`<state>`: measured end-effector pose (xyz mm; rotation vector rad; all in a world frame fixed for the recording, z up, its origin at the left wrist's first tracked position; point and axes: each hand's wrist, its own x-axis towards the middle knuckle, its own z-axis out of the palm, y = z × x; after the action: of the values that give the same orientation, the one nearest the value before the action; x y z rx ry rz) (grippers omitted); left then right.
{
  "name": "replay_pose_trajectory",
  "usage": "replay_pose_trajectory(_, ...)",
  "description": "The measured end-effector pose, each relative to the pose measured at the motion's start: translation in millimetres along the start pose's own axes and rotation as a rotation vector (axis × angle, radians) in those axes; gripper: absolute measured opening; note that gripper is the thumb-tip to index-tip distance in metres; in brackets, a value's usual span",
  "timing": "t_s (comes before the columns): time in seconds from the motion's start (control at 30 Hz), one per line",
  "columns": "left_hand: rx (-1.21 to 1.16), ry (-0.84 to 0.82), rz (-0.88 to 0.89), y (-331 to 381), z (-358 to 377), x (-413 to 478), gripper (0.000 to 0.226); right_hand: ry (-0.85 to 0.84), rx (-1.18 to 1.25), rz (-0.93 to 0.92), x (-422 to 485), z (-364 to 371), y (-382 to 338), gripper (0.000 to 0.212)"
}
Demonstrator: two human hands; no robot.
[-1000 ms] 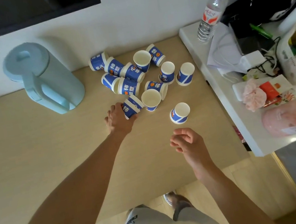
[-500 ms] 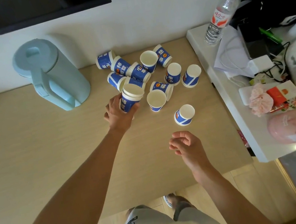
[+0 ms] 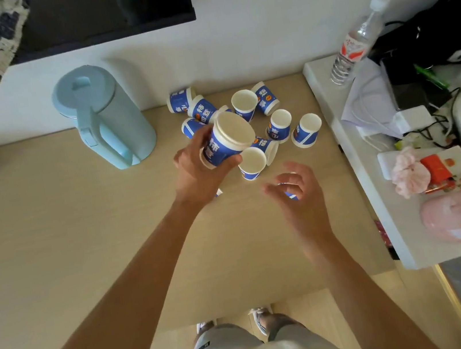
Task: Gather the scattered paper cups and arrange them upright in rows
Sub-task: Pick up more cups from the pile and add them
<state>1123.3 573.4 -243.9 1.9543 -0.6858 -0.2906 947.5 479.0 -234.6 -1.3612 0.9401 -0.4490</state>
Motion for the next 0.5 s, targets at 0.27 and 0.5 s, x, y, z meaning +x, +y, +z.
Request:
replay_pose_trajectory(0.27,0.023,0.058,-0.012,17,-31,-79,0.069,-0.319,-0.126,-0.125,-3,42,-44,0.098)
replay_pose_trajectory(0.5,0.036,0.220,-0.028,25,-101,-130,0.073,-0.540,-0.142,-0.175,-45,91,-47,0.078)
